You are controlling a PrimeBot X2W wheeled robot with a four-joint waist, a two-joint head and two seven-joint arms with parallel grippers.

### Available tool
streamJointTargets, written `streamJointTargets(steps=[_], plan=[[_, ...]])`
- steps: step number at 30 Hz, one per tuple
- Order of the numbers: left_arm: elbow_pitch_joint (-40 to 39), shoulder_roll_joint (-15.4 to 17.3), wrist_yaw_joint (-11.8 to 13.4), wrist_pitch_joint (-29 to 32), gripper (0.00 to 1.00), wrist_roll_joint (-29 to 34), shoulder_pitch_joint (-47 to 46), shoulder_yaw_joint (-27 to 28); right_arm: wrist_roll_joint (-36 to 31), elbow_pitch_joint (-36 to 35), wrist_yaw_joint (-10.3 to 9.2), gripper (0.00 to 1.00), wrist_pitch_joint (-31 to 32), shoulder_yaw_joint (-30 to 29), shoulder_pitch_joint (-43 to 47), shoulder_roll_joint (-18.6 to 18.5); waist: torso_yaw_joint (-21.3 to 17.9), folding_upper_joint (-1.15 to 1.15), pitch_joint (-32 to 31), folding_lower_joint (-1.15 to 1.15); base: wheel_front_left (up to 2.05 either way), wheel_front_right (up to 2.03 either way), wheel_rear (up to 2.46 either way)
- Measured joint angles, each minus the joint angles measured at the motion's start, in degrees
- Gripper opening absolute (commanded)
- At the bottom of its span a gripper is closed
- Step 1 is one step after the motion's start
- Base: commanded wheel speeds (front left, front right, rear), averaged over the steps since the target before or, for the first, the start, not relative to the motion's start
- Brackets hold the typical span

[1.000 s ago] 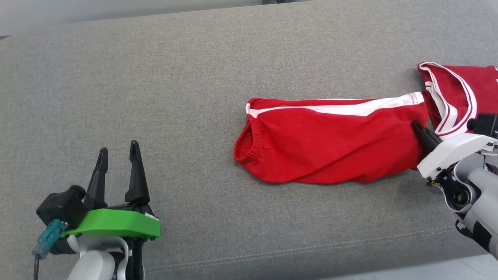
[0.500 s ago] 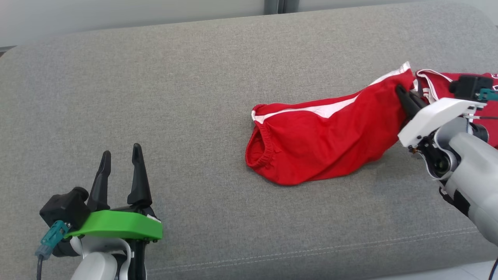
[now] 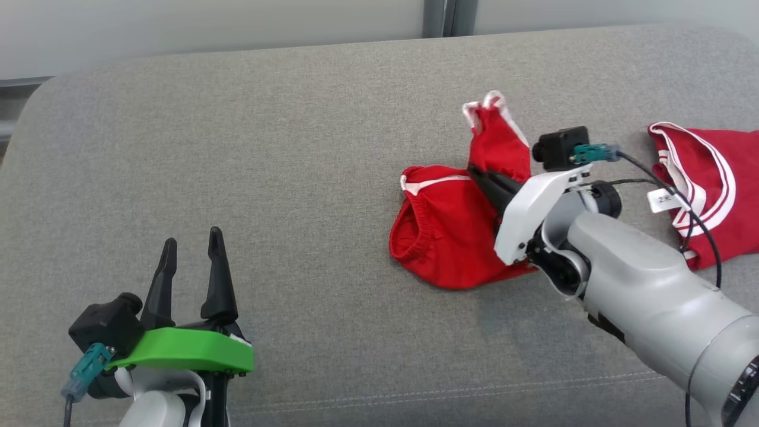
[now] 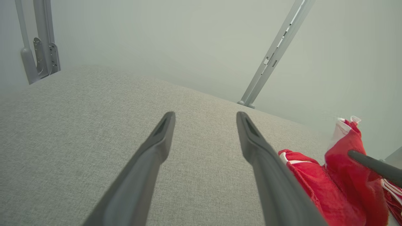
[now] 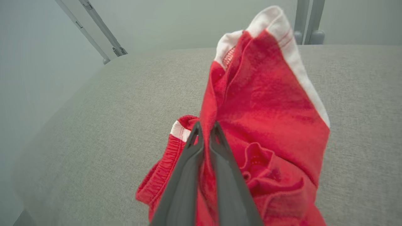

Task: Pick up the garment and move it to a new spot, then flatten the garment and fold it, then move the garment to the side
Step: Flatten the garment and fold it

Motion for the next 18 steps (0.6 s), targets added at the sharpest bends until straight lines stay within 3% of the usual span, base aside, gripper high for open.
streamJointTargets(steps=[18], plan=[[0.9,-0.4,-0.3,-0.5,1.0,-0.2,0.3,-0.5,-6.5,6.2,0.0,0.0,3.2,4.5,3.5,8.2,1.9,0.0,-0.5,0.0,0.0,0.0,0.0]])
